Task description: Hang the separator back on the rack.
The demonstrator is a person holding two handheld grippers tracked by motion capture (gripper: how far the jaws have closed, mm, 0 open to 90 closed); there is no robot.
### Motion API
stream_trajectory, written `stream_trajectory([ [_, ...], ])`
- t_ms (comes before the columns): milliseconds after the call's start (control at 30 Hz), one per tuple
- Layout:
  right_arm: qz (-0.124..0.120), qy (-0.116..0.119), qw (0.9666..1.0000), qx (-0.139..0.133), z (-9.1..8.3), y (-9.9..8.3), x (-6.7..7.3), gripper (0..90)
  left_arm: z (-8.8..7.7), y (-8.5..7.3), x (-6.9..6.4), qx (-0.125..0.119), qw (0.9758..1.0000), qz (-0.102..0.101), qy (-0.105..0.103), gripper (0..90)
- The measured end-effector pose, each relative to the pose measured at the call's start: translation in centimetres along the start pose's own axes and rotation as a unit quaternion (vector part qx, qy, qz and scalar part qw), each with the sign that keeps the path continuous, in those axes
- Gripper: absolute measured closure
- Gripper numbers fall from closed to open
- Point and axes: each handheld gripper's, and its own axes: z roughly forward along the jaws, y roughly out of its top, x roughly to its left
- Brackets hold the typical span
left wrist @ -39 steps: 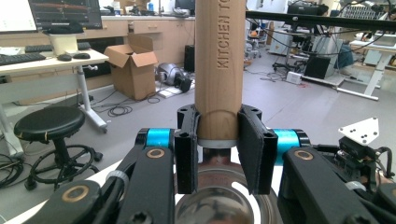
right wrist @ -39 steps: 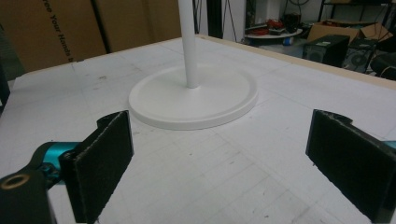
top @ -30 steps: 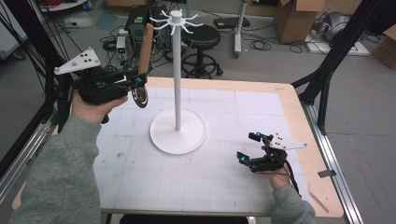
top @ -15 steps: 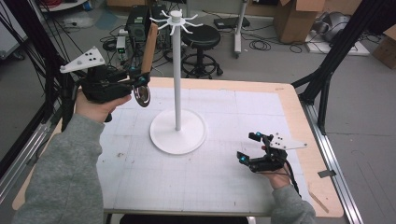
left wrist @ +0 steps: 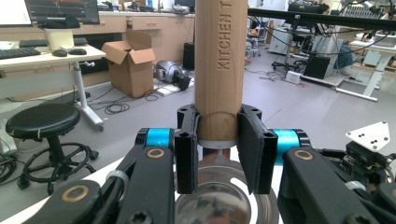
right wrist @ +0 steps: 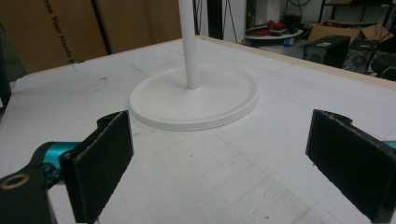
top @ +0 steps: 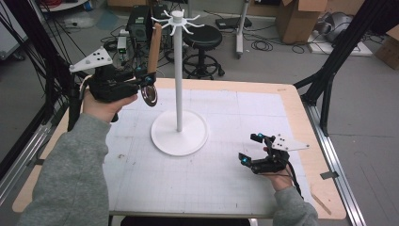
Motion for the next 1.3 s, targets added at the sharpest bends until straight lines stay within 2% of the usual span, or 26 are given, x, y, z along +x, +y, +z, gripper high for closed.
stream_trajectory([
  [400, 0.001, 0.001, 1.0, 0.001, 0.0, 0.0, 0.0, 6.7, 1.0, -0.3, 0.0, -0.004, 1.0, -0.001, 0.004, 68.8],
  [500, -0.001, 0.0, 1.0, -0.001, 0.0, 0.0, 0.0, 6.7, 1.1, -0.4, -0.1, -0.005, 0.9999, 0.008, 0.012, 67.1],
  [567, -0.001, 0.0, 1.0, -0.001, -0.1, 0.0, 0.0, 6.7, 1.2, -0.5, -0.2, 0.001, 0.9996, 0.018, 0.019, 60.7],
  [633, 0.0, 0.0, 1.0, -0.001, -0.1, 0.0, 0.0, 6.7, 1.0, -0.8, -0.3, -0.002, 0.9992, 0.036, 0.017, 58.0],
  [800, -0.001, 0.001, 1.0, -0.001, -0.1, 0.0, 0.0, 6.7, 0.7, -1.5, -0.4, 0.006, 0.9986, 0.051, 0.009, 46.2],
  [967, -0.002, 0.0, 1.0, 0.001, -0.1, 0.0, 0.0, 6.7, 0.6, -2.2, -0.4, 0.026, 0.9975, 0.062, -0.021, 28.5],
  [1133, -0.002, 0.0, 1.0, 0.002, 0.0, 0.0, 0.1, 6.7, 0.5, -2.9, -0.8, 0.04, 0.9965, 0.071, -0.021, 21.8],
  [1300, 0.001, 0.004, 1.0, 0.003, -0.1, 0.0, 0.1, 6.7, 0.0, -3.8, -0.8, 0.038, 0.9963, 0.072, -0.028, 17.8],
])
